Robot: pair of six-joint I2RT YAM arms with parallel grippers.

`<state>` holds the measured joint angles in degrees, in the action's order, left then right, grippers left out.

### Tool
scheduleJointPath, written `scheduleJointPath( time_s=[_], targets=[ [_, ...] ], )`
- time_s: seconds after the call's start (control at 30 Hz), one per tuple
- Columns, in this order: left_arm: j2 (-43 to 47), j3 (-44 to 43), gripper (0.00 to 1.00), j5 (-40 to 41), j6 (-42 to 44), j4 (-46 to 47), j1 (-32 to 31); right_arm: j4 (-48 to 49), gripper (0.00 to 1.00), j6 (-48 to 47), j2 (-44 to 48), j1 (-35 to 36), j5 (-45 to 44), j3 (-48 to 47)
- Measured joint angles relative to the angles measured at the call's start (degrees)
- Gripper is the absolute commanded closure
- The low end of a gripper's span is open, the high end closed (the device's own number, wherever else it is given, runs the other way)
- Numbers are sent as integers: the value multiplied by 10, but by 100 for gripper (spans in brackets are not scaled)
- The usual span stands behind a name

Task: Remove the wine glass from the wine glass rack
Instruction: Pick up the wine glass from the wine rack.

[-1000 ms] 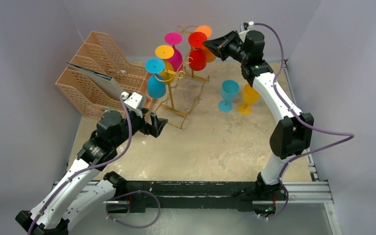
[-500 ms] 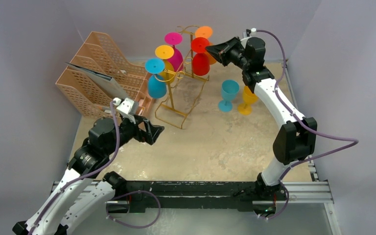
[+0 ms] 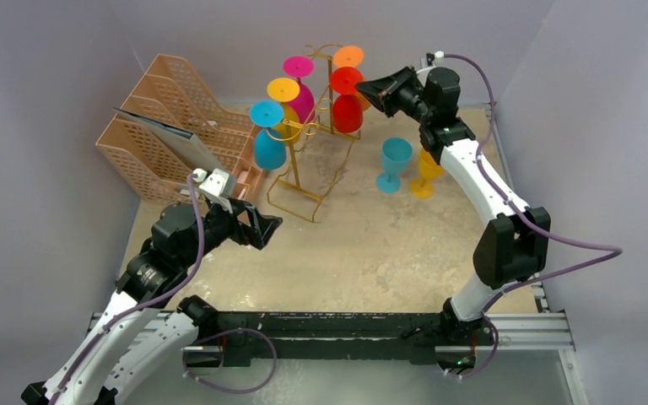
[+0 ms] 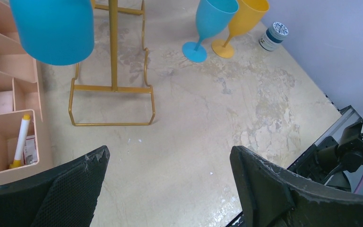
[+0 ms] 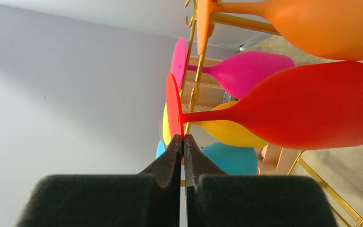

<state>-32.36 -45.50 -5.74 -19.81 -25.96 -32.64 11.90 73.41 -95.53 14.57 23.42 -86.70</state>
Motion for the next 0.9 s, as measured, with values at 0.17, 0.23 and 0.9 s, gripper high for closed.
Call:
scheduleJointPath(
  time_s=[0.17,0.23,0.9],
  targets=[
    [-3,0,2,2,-2,0,0,0,100,-5,26,0,0,11],
    [-3,0,1,4,-3,0,0,-1,100,-10,38,0,0,19],
    [-9,-16,11,33,-70,-16,0,-176,100,-233,181,0,104,32]
  ],
)
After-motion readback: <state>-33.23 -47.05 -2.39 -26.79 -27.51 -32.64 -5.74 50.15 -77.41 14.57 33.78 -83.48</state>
